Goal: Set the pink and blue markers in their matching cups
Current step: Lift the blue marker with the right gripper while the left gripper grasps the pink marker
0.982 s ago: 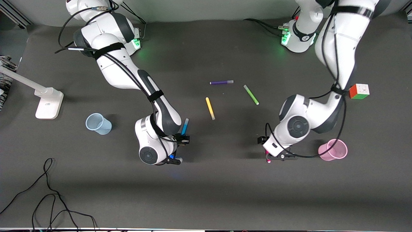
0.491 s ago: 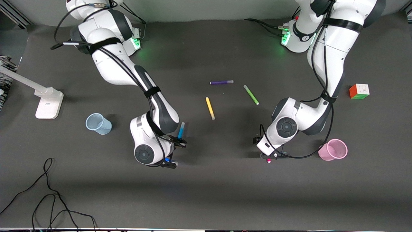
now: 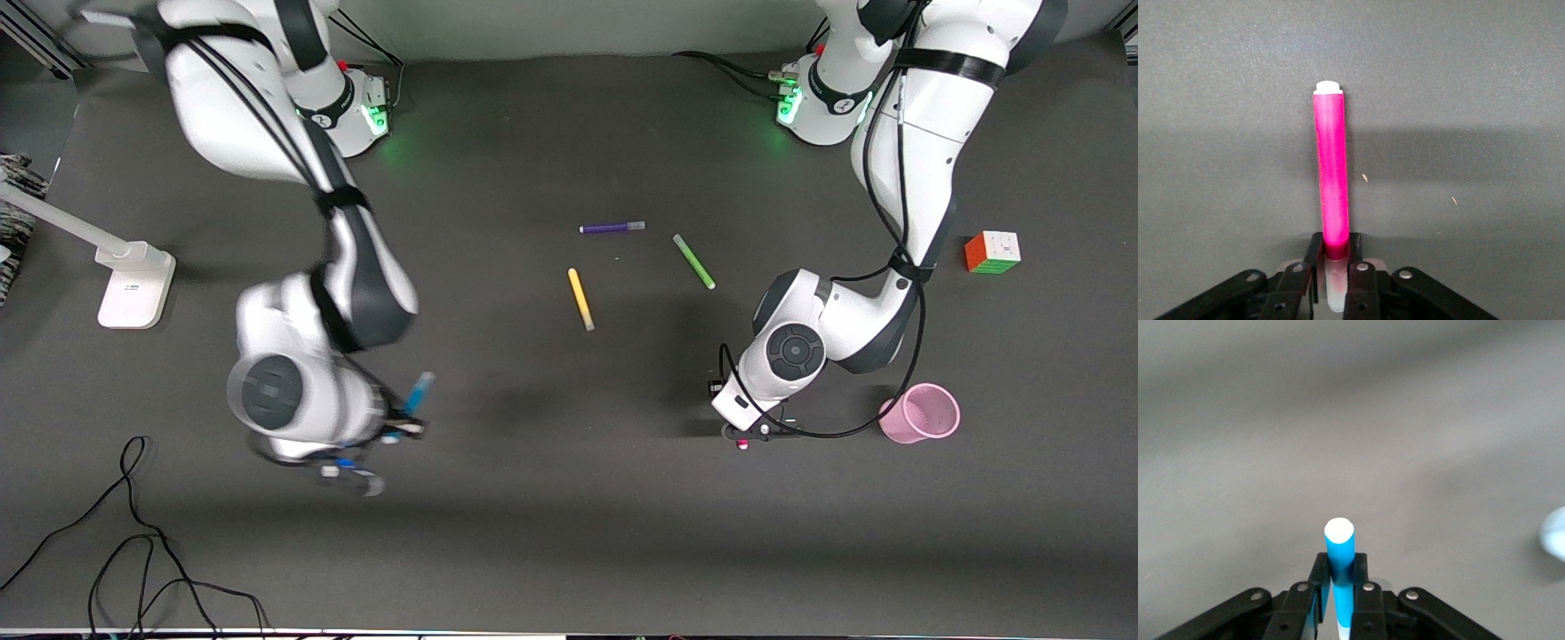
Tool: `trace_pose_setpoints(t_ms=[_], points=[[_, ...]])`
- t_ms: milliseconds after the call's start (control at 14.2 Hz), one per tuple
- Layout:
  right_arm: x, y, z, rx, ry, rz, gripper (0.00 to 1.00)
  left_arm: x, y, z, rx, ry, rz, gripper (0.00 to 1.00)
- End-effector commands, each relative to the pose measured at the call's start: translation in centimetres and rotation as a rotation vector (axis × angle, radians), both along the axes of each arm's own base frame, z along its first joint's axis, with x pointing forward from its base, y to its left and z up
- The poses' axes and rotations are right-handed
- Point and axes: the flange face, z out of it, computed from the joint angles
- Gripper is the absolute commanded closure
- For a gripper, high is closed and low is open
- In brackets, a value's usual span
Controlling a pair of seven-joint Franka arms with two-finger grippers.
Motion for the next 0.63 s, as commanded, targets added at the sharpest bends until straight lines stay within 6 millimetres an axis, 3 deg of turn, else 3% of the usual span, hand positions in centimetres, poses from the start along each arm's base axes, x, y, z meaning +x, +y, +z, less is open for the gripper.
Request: trace_pose_setpoints(t_ms=[0, 140, 211, 351, 491, 561], points=[[-3.5, -6.5, 2.8, -0.036, 0.000, 0.021, 1.00, 0.0, 0.3, 1.3, 0.012, -0.006, 0.026, 1.00], [-5.2, -10.4, 4.8, -0.004, -0.095, 0.017, 1.00, 0.1, 0.5, 1.7, 0.014, -0.005, 0.027, 1.00], [-6.1, -12.0, 5.1, 0.005, -0.142, 0.009, 1.00, 0.3, 0.7, 2.9, 0.030, 0.010, 0.025, 1.00], [-8.8, -14.3, 5.1, -0.006, -0.230, 0.037, 1.00, 1.3, 2.6, 7.6, 0.055, 0.061, 0.060, 1.00], [-11.9, -17.1, 3.5, -0.011, -0.334, 0.044, 1.00, 1.7, 4.5, 13.5, -0.010, 0.093, 0.058, 1.00], [-13.3, -18.5, 2.6, -0.008, -0.376, 0.040, 1.00, 1.6, 7.0, 16.5, -0.030, 0.112, 0.052, 1.00]])
